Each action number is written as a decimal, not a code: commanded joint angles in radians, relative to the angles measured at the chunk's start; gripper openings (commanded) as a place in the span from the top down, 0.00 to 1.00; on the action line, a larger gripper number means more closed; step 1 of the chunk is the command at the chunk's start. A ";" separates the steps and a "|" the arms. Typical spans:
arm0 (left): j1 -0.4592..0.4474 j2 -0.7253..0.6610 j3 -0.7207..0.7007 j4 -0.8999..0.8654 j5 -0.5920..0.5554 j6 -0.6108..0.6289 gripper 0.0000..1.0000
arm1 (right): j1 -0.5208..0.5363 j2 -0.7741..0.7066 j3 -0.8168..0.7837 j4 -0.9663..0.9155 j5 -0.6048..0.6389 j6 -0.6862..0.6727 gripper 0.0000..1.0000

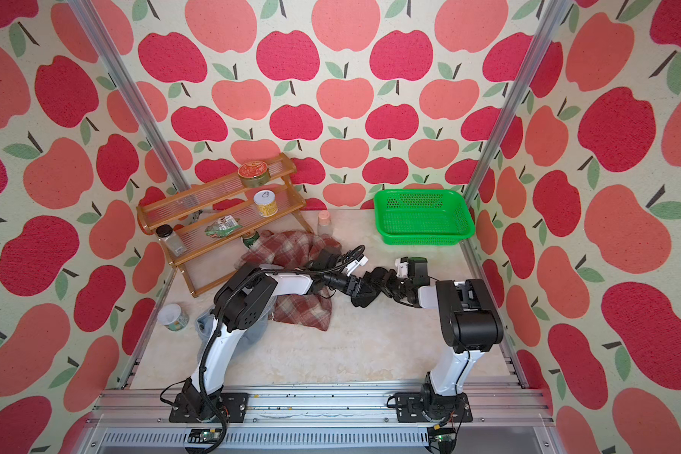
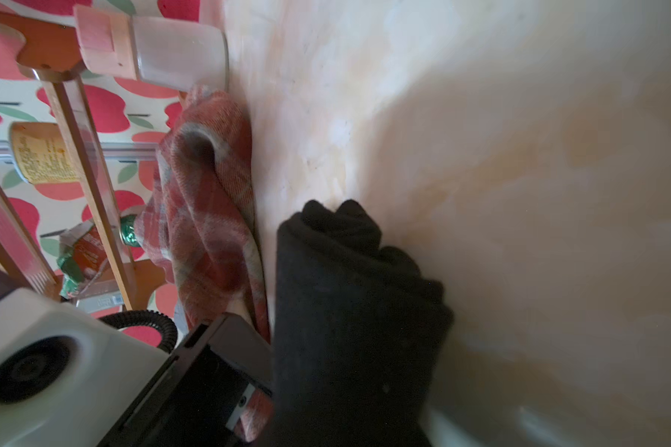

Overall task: Roll up the skirts
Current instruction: Pick up the skirt from the center of the board.

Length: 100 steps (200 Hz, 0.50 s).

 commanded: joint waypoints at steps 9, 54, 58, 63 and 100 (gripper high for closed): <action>0.048 -0.192 -0.045 -0.177 -0.253 0.169 0.28 | -0.048 -0.051 0.214 -0.450 -0.094 -0.236 0.95; 0.044 -0.465 -0.184 -0.224 -0.532 0.269 0.25 | -0.056 0.039 0.707 -0.939 -0.081 -0.511 0.95; 0.044 -0.486 -0.195 -0.219 -0.544 0.270 0.25 | -0.056 0.055 0.759 -0.967 -0.076 -0.526 0.95; 0.042 -0.509 -0.217 -0.217 -0.559 0.272 0.25 | -0.055 0.076 0.820 -0.995 -0.073 -0.540 0.95; -0.009 -0.649 -0.335 -0.237 -0.639 0.305 0.25 | -0.055 0.341 1.374 -1.210 0.033 -0.650 0.95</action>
